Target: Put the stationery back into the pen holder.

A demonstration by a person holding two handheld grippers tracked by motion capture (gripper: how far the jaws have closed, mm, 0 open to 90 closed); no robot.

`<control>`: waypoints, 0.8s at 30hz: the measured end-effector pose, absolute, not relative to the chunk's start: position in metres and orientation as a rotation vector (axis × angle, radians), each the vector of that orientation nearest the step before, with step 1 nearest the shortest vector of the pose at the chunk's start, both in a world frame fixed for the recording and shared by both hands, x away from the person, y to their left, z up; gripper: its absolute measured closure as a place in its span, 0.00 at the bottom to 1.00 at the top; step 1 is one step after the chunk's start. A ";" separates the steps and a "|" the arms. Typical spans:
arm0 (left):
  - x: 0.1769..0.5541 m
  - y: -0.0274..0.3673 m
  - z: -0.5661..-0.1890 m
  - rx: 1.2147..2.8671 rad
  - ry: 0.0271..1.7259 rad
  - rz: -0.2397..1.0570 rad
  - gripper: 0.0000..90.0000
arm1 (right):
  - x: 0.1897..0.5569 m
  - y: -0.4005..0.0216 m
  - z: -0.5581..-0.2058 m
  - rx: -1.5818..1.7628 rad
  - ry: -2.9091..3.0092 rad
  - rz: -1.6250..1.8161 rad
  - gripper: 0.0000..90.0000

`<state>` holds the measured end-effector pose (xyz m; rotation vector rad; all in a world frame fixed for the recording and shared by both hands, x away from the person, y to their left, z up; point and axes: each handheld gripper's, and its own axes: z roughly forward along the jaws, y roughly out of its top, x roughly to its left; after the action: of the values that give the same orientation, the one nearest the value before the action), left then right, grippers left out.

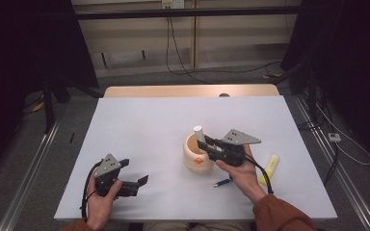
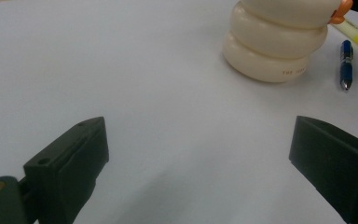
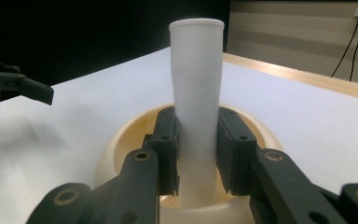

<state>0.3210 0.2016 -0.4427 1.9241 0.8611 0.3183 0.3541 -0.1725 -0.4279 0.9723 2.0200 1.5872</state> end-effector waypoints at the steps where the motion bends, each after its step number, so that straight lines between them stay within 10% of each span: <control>1: 0.321 0.202 -0.443 1.923 0.864 0.316 0.05 | 0.354 -0.172 -0.429 0.968 2.019 1.591 0.78; 11: 0.321 0.202 -0.443 1.924 0.859 0.316 0.05 | 0.348 -0.173 -0.414 0.944 1.957 1.651 0.39; 24: 0.322 0.203 -0.443 1.922 0.866 0.314 0.05 | 0.352 -0.191 -0.401 1.023 1.937 1.589 0.20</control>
<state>0.3218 0.2034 -0.4428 1.9216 0.8658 0.3143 0.3518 -0.1914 -0.4015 1.0232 1.9371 1.5890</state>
